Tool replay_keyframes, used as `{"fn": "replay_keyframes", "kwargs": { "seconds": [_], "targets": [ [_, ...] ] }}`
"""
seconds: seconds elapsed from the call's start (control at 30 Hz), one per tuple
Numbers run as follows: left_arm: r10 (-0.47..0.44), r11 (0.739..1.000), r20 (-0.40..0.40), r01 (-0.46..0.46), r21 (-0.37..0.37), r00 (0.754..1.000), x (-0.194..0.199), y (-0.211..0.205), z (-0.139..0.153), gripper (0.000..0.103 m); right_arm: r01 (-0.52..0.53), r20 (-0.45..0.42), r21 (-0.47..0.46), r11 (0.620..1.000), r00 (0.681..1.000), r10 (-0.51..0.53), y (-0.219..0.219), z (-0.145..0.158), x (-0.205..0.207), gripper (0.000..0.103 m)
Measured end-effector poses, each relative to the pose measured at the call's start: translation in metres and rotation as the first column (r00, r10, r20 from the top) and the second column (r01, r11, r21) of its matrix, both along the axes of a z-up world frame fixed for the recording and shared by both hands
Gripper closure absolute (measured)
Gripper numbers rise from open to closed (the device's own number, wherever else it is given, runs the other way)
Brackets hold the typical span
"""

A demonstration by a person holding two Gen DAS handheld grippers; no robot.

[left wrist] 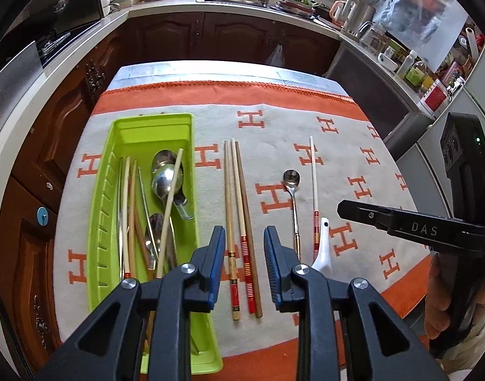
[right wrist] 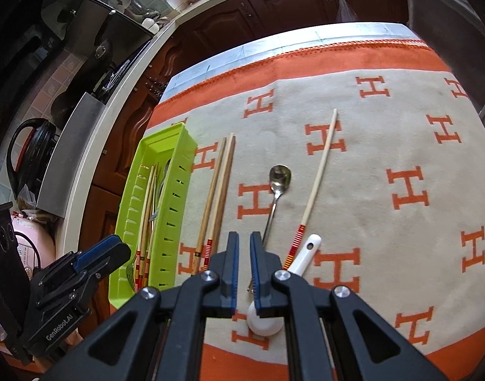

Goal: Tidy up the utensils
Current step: 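Move the right tool to the white ceramic spoon while the left tool approaches a metal spoon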

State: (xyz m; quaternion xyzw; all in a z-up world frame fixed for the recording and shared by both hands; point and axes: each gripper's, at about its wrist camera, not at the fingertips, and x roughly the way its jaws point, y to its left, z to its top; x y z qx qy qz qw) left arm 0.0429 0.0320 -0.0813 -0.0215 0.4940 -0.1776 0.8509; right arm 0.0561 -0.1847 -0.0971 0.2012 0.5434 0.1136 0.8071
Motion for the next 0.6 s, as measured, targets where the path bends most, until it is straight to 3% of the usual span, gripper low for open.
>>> {"fn": "replay_keyframes", "kwargs": {
  "seconds": [0.4,0.47,0.6],
  "targets": [
    [-0.099,0.995,-0.117,0.098,-0.018,0.988,0.022,-0.058,-0.038,0.076,0.061,-0.029,0.036,0.997,0.998,-0.06,-0.035,-0.027,0.002,0.096],
    [-0.105,0.995,-0.134,0.104,-0.01,0.985,0.027,-0.068,-0.047,0.071,0.069,-0.035,0.047,0.997,0.997,-0.067,-0.04,-0.032,0.003,0.096],
    [-0.117,0.992,-0.163,0.122,0.02,0.98,0.032,-0.084,-0.062,0.071,0.077,-0.045,0.065,0.995,0.996,-0.074,-0.049,-0.041,0.004,0.096]
  ]
}}
